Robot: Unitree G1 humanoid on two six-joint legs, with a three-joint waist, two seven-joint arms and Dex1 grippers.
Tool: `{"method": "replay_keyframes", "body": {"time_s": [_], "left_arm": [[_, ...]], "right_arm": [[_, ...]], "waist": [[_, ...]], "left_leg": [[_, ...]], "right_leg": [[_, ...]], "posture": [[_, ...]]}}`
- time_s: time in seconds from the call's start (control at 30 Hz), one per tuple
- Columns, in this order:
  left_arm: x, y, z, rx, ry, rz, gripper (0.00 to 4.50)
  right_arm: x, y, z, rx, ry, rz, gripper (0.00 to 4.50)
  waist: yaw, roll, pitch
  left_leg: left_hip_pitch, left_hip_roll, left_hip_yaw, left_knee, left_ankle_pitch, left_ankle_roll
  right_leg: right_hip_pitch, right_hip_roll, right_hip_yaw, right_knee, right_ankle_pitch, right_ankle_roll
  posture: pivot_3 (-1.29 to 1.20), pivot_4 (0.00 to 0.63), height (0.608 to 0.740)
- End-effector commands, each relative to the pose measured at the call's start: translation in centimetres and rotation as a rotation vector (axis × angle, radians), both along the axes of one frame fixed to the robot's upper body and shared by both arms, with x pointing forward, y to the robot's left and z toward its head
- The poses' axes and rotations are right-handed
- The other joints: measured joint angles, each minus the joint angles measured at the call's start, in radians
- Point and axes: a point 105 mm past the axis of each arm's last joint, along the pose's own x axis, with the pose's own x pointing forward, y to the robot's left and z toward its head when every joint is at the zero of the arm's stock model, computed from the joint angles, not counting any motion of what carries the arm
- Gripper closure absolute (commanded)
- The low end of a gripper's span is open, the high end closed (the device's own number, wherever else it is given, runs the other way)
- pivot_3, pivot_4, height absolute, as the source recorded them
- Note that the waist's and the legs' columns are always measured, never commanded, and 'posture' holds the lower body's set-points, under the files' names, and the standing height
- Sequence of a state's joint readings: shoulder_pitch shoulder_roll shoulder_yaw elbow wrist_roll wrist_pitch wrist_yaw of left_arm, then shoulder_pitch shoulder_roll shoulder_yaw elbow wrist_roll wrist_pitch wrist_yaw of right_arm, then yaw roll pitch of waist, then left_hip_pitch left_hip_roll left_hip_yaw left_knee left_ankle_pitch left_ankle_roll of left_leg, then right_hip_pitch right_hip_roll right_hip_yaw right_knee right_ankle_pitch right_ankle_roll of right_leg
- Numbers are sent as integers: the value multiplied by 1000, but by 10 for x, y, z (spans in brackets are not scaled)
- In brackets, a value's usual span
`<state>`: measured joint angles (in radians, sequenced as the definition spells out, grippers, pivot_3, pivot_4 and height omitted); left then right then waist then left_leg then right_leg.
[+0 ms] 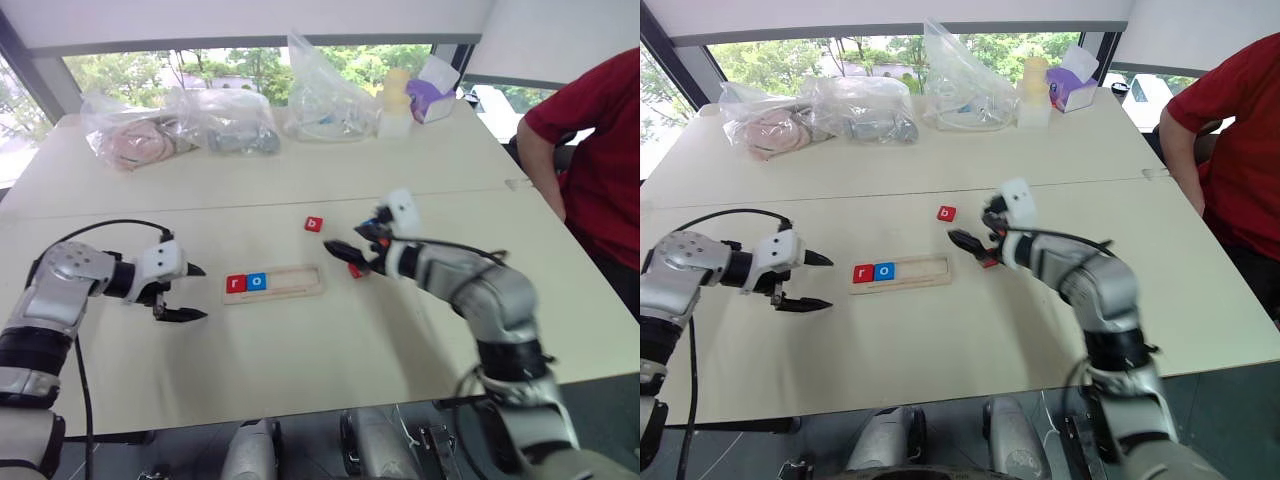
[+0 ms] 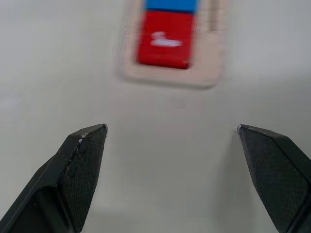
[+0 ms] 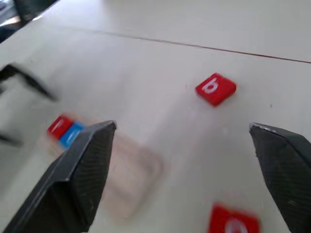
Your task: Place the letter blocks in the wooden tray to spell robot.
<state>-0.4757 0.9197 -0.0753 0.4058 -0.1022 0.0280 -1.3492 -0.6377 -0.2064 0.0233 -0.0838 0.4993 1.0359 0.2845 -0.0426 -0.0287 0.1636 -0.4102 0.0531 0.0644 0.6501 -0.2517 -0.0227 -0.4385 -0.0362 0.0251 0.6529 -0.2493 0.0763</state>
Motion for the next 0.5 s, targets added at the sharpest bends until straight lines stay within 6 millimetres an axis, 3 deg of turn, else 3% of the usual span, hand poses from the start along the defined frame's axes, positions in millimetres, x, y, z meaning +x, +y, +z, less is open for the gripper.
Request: {"method": "replay_keyframes", "body": {"time_s": [0.03, 0.17, 0.5], "left_arm": [[8, -2, 33, -83, -138, 75, 16], [-5, -15, 40, -142, -186, 115, 16], [-22, -20, 34, -213, -215, 247, 16]], "right_arm": [[26, 4, -5, 17, 65, -137, 0], [46, 21, -15, -7, 99, -190, 0], [62, 52, -24, -47, 125, -232, 0]], "waist": [[8, 0, 0], [1, 0, 0], [-6, 0, 0]], "left_leg": [[0, 0, 0, 0, 0, 0], [-2, -3, 1, -2, 0, 0], [-2, -3, 3, -2, 0, 0]], "right_leg": [[0, 0, 0, 0, 0, 0], [-1, -7, 0, -2, 1, 2], [-2, -7, 0, -3, 2, 4]], "posture": [[0, 150, 738], [0, 150, 738], [0, 150, 738]]}}
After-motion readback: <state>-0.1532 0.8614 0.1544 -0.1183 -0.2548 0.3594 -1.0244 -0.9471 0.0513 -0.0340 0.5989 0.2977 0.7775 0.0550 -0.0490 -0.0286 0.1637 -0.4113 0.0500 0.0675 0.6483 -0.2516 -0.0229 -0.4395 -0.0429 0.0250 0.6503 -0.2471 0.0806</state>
